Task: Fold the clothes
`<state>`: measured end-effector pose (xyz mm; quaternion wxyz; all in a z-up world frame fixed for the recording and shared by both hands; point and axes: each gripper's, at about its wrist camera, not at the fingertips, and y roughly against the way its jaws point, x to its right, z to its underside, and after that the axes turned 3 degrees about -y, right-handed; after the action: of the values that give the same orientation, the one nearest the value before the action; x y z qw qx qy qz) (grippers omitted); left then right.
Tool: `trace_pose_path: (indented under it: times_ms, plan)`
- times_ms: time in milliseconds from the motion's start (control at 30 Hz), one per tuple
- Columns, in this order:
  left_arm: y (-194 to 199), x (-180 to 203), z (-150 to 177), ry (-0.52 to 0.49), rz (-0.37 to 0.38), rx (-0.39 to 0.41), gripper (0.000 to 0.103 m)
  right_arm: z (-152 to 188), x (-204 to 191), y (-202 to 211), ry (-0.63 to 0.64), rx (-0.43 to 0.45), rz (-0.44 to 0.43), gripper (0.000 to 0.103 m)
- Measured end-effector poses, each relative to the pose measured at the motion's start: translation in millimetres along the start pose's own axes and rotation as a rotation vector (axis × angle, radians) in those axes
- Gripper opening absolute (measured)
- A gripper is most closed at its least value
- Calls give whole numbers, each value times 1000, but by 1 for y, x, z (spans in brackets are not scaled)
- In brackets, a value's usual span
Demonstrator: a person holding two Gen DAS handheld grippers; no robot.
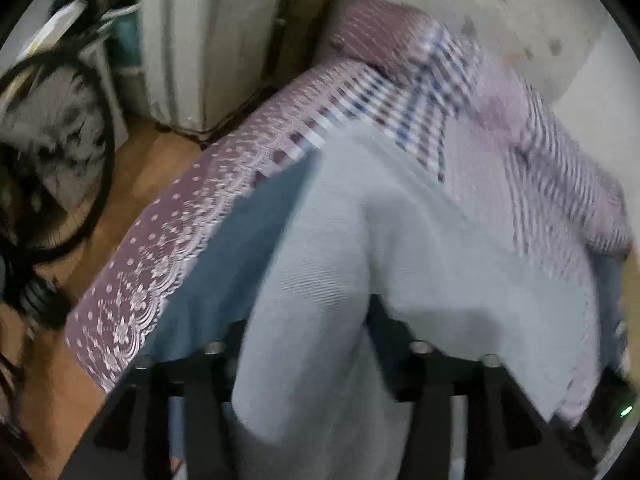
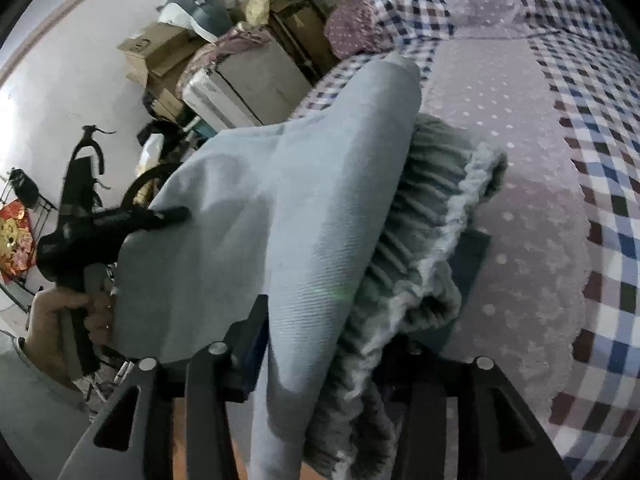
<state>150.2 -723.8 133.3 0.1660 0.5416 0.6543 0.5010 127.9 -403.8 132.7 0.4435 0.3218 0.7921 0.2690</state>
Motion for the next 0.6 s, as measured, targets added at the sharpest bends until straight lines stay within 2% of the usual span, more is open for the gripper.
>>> trace_pose_path:
  times_ms: [67, 233, 267, 367, 433, 600]
  plan:
    - [14, -13, 4, 51, 7, 33, 76, -1, 5, 7, -10, 2, 24, 55]
    - [49, -32, 14, 120, -15, 120, 82, 3, 13, 42, 31, 98, 143, 66]
    - [57, -33, 17, 125, -17, 139, 82, 4, 16, 53, 36, 112, 140, 68]
    - [82, -16, 24, 94, -12, 206, 84, 5, 24, 82, 55, 145, 129, 77]
    - [101, 1, 31, 59, -4, 258, 85, 9, 34, 110, 73, 187, 126, 79]
    - [146, 64, 57, -23, 70, 370, 86, 17, 59, 177, 108, 271, 138, 83]
